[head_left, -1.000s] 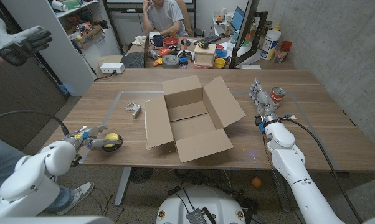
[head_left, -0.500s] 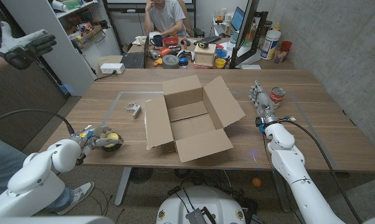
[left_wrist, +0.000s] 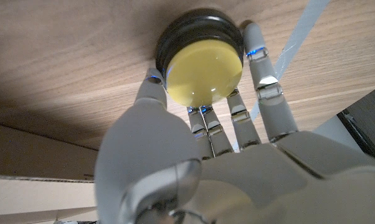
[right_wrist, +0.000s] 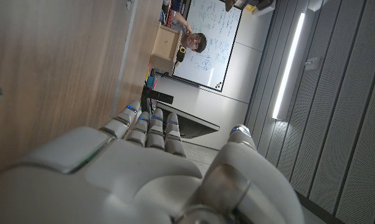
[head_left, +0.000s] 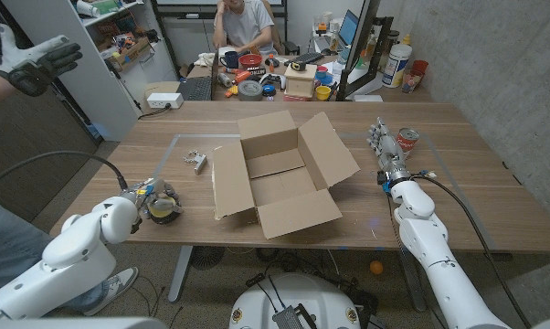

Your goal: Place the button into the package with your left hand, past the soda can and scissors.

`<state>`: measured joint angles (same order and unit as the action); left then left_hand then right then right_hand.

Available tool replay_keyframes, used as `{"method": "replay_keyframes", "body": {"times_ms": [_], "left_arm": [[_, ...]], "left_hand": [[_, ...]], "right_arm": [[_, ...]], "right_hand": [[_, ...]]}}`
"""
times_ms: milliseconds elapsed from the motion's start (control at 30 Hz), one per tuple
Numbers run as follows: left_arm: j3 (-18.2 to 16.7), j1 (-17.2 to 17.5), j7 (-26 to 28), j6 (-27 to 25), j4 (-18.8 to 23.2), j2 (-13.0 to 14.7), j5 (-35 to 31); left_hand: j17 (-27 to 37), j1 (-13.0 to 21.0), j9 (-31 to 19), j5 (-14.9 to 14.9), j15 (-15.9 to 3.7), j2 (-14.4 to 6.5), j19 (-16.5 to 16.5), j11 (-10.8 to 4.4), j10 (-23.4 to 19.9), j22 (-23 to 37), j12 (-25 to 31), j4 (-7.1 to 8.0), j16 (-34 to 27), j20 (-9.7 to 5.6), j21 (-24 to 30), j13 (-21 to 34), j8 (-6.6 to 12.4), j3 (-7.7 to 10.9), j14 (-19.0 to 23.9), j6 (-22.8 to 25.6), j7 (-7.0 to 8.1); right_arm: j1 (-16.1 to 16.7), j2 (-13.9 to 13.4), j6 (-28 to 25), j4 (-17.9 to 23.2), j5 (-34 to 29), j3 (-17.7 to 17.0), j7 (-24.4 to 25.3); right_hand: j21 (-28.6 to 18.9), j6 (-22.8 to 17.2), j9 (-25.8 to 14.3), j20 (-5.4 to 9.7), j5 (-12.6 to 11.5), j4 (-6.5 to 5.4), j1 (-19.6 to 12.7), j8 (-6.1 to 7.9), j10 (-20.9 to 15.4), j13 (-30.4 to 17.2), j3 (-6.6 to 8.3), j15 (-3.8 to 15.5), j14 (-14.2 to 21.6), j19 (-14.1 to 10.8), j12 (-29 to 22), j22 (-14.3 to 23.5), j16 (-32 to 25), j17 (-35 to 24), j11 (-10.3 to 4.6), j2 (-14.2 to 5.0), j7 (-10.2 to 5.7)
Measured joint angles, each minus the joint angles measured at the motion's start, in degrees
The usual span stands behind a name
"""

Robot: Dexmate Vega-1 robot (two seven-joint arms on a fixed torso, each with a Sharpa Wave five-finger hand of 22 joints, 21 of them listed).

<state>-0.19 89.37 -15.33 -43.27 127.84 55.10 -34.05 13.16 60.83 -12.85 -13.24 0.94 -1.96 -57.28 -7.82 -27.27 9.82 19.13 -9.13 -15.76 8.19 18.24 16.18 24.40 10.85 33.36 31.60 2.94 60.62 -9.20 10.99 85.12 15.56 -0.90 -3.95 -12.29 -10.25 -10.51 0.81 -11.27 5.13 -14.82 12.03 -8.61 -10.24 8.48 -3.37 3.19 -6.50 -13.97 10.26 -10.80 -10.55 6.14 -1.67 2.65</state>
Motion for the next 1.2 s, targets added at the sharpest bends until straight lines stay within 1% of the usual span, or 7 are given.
{"method": "replay_keyframes", "body": {"times_ms": [100, 200, 367, 767, 833, 1000, 1200], "left_arm": [[0.8, -0.2, 1.5, -0.6, 0.1, 0.0, 0.0], [1.4, -0.4, 2.5, -0.8, 0.2, 0.0, 0.1], [2.8, -0.4, 6.4, -1.6, 0.6, -0.8, 0.4], [3.3, 0.0, 11.2, -2.3, 1.3, -1.6, 1.7], [3.3, 0.0, 11.6, -2.3, 1.4, -1.6, 2.0], [3.1, 0.1, 12.3, -2.3, 1.6, -1.5, 2.8], [2.5, 0.6, 12.6, -2.2, 2.3, -0.9, 3.7]], "left_hand": [[0.6, 0.6, -0.2, 1.5, 0.45, 0.6, -1.6, -0.1, -1.7, 0.1, 0.8, -0.18, -0.6, -1.45, -0.1, 1.0, 1.64, 1.58, 0.4, 3.3, -1.08], [0.6, 1.3, -0.7, 1.9, 0.53, 0.5, -2.3, -0.09, -2.4, 0.2, 1.2, -0.07, -0.8, -1.94, -0.1, 1.7, 2.66, 2.5, 0.5, 4.5, -1.71], [0.6, 2.0, -1.1, 2.3, 1.18, 1.3, -3.0, -0.17, -3.6, 0.3, 1.7, -0.12, -1.0, -2.23, -0.1, 2.7, 4.56, 3.87, 1.2, 5.9, -1.3], [2.2, 2.5, -2.0, 2.8, 0.99, 1.7, -3.7, -0.04, -3.5, 0.3, 1.7, 0.05, -1.0, -2.74, -0.1, 3.8, 4.83, 4.65, 1.4, 6.1, -1.49], [2.8, 2.5, -1.9, 2.8, 0.98, 1.7, -3.9, 0.06, -3.4, 0.3, 1.7, 0.06, -0.8, -2.94, -0.1, 3.9, 4.83, 4.64, 1.4, 6.1, -1.5], [4.0, 2.5, -1.7, 2.8, 0.67, 1.7, -3.9, 0.06, -3.4, 0.3, 1.7, 0.61, -0.7, -2.95, -0.1, 4.2, 4.83, 4.56, 1.7, 6.3, -1.72], [4.4, 2.7, -1.7, 2.8, 0.47, 1.5, -3.9, 0.06, -3.4, 0.3, 1.7, 0.61, -0.6, -2.92, -0.5, 4.4, 4.83, 4.56, 1.9, 6.5, -2.35]], "right_arm": [[-0.3, 0.0, 0.1, -0.4, 0.2, -0.1, -0.3], [-0.4, -0.1, 0.2, -0.5, 0.3, -0.1, -0.6], [-1.0, -0.2, 0.2, -1.0, 0.5, -0.2, -1.3], [-1.2, -0.4, -0.3, -0.7, 0.5, -0.3, -1.7], [-1.2, -0.5, -0.5, -0.4, 0.5, -0.3, -1.7], [-0.8, -0.5, -1.0, 0.5, 0.2, -0.3, -1.4], [-0.3, -0.7, -1.5, 1.7, -0.1, -0.4, -0.8]], "right_hand": [[0.0, 0.0, 0.0, -0.21, 0.0, 0.0, 0.0, 0.0, 0.0, 0.0, 0.0, 0.0, 0.0, -0.2, 0.0, 0.0, 0.0, 0.0, 0.0, 0.0, 0.0], [0.0, -0.2, 0.0, -0.31, 0.0, 0.0, 0.0, 0.0, 0.0, 0.0, 0.0, 0.0, 0.0, -0.3, 0.0, 0.0, 0.0, 0.0, 0.0, 0.0, -0.21], [0.0, -0.2, 0.0, -0.31, 0.0, 0.24, 0.0, 0.0, 0.0, 0.0, -0.25, 0.0, 0.0, -0.3, 0.0, 0.0, 0.0, 0.0, 0.0, 0.0, -0.21], [0.2, -0.2, 0.0, -0.51, 0.0, 0.24, 0.0, -0.09, 0.0, 0.0, -0.24, 0.0, 0.0, -0.5, 0.0, 0.0, 0.0, 0.0, 0.0, 0.0, -0.2], [0.2, -0.2, 0.0, -0.51, 0.0, 0.24, 0.0, -0.45, 0.0, 0.0, -0.24, 0.0, 0.0, -0.5, 0.2, 0.0, 0.0, 0.0, 0.0, 0.0, -0.2], [0.2, -0.2, 0.0, -0.51, 0.0, 0.24, 0.0, -0.45, 0.0, 0.0, -0.24, 0.0, 0.0, -0.5, 0.2, 0.3, 0.0, 0.0, 0.0, 0.0, -0.2], [0.2, -0.2, 0.0, -0.51, 0.0, 0.24, 0.0, -0.45, 0.0, 0.0, -0.24, 0.0, 0.0, -0.5, 0.2, 0.3, 0.0, 0.0, 0.01, 0.0, -0.2]]}}
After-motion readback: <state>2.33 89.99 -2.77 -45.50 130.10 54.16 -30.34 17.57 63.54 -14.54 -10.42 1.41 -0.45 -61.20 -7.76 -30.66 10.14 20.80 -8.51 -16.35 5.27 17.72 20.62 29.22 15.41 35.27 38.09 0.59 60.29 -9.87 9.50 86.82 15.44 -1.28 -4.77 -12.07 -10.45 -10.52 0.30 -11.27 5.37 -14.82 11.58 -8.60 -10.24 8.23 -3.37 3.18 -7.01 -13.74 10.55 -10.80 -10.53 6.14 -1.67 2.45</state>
